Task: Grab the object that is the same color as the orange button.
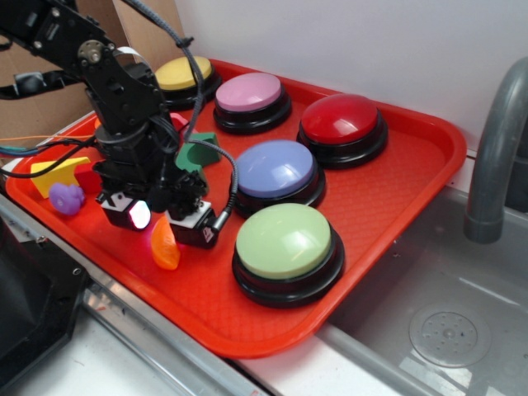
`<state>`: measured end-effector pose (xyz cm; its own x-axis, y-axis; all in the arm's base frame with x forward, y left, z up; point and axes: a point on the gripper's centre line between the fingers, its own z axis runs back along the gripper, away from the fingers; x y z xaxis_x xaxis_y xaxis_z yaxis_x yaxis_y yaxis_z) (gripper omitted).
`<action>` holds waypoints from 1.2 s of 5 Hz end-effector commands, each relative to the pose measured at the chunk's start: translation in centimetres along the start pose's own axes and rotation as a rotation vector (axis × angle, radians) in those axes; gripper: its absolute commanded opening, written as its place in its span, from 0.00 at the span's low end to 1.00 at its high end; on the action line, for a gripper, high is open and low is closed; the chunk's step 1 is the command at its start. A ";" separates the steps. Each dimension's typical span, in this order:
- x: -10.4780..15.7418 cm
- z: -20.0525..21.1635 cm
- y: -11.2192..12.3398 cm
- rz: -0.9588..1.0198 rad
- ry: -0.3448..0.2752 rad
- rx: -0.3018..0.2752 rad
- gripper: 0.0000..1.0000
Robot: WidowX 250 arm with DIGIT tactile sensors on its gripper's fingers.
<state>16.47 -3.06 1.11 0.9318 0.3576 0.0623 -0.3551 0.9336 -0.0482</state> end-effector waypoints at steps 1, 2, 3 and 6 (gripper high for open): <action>0.0 -0.5 -0.1 0.017 -0.003 -0.022 0.00; -0.1 -0.4 -0.2 0.007 0.001 -0.021 0.00; 0.3 0.3 -0.4 -0.027 0.023 0.017 0.00; 2.8 9.0 -1.1 -0.152 0.026 0.052 0.00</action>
<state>17.95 -2.99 9.07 0.9775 0.2108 -0.0063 -0.2106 0.9772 0.0281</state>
